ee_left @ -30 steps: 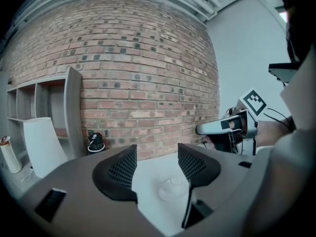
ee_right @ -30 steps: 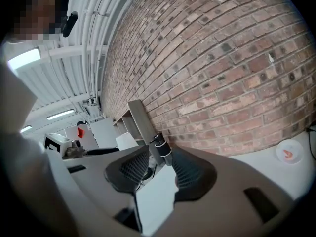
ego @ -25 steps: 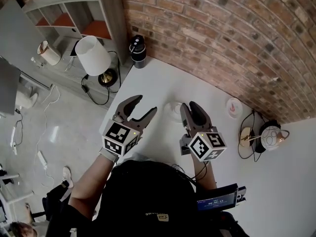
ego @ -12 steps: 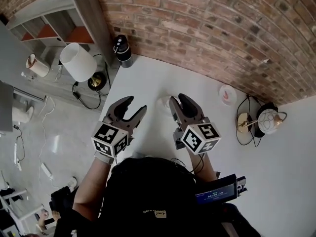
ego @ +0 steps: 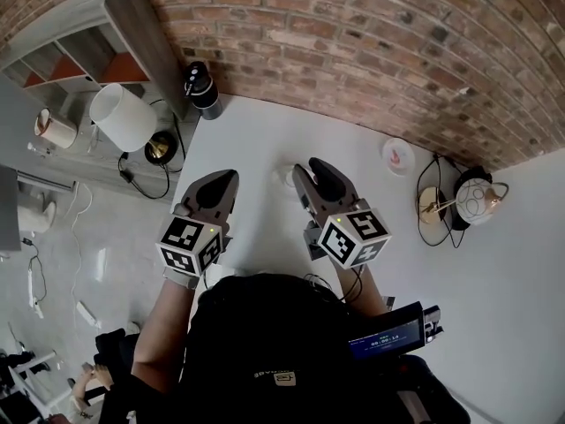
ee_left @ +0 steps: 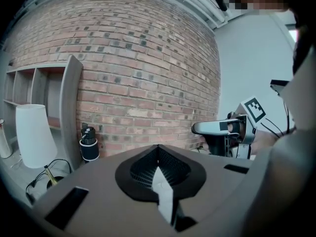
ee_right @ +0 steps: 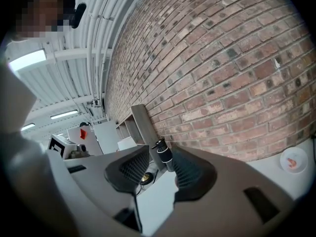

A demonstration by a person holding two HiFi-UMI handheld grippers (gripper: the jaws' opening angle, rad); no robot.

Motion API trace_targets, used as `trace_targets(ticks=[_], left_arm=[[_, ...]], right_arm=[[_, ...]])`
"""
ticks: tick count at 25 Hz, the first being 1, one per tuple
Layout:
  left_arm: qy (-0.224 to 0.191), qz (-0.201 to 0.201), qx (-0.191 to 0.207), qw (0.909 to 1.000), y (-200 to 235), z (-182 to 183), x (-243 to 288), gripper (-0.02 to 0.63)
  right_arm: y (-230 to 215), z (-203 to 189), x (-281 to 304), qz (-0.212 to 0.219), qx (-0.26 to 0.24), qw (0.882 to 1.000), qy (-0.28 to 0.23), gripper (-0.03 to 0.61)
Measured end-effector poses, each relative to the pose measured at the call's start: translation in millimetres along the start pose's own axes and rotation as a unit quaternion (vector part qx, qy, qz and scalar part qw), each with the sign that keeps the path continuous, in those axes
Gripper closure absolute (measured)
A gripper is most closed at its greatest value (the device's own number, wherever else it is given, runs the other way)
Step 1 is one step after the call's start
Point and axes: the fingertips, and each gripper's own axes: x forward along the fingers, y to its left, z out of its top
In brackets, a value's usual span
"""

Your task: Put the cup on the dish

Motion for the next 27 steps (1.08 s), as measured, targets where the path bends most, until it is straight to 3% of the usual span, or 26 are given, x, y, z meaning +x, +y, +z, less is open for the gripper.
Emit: trace_targets(ticks=[8, 12, 16, 22, 27], left_arm=[[0.005, 0.005, -0.010, 0.9999, 3, -7, 5, 0.609], [0.022, -0.013, -0.020, 0.9995, -5, -14, 8, 0.609], [0.004, -0.018, -0.026, 0.9995, -6, -8, 10, 0.609], [0.008, -0.035, -0.004, 0.9994, -15, -11, 10, 0.609], [0.015, -0.029, -0.042, 0.9986, -8, -17, 14, 0.609]], right_arm=[[4, -2, -1, 0.010, -0.027, 1.000, 0.009, 0.431], [1, -3, -3, 0.006, -0.022, 1.000, 0.007, 0.431], [0, -3, -3, 0.003, -0.020, 1.000, 0.010, 0.431], [1, -3, -3, 0.002, -0.023, 1.000, 0.011, 0.431], [3, -3, -1, 0.004, -0.023, 1.000, 0.015, 0.431]])
